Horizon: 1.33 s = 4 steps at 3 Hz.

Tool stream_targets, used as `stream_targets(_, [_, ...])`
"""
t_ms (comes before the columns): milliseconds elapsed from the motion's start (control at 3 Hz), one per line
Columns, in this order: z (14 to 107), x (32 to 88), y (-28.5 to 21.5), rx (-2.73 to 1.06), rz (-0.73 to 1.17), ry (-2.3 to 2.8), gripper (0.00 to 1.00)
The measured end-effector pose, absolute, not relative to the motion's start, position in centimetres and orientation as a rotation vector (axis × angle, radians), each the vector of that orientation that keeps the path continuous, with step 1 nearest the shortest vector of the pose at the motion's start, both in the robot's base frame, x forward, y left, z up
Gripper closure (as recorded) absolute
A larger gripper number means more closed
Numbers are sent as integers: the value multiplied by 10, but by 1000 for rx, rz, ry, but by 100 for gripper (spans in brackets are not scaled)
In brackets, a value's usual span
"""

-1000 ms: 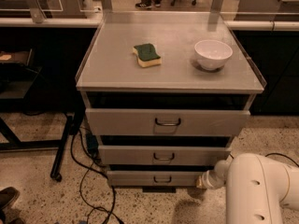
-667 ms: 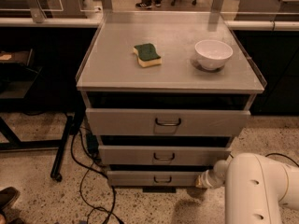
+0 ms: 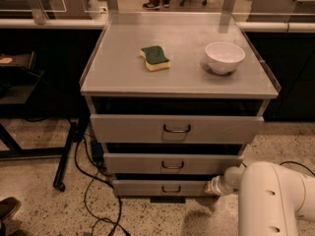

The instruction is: Close bottom drawer

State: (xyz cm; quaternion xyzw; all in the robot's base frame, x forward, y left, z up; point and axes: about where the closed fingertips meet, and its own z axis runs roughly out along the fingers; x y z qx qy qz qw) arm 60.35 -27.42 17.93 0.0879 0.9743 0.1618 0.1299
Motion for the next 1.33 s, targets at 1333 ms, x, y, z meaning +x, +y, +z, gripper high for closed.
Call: stream_targets(1333, [178, 556, -300, 250, 504, 2962, 74])
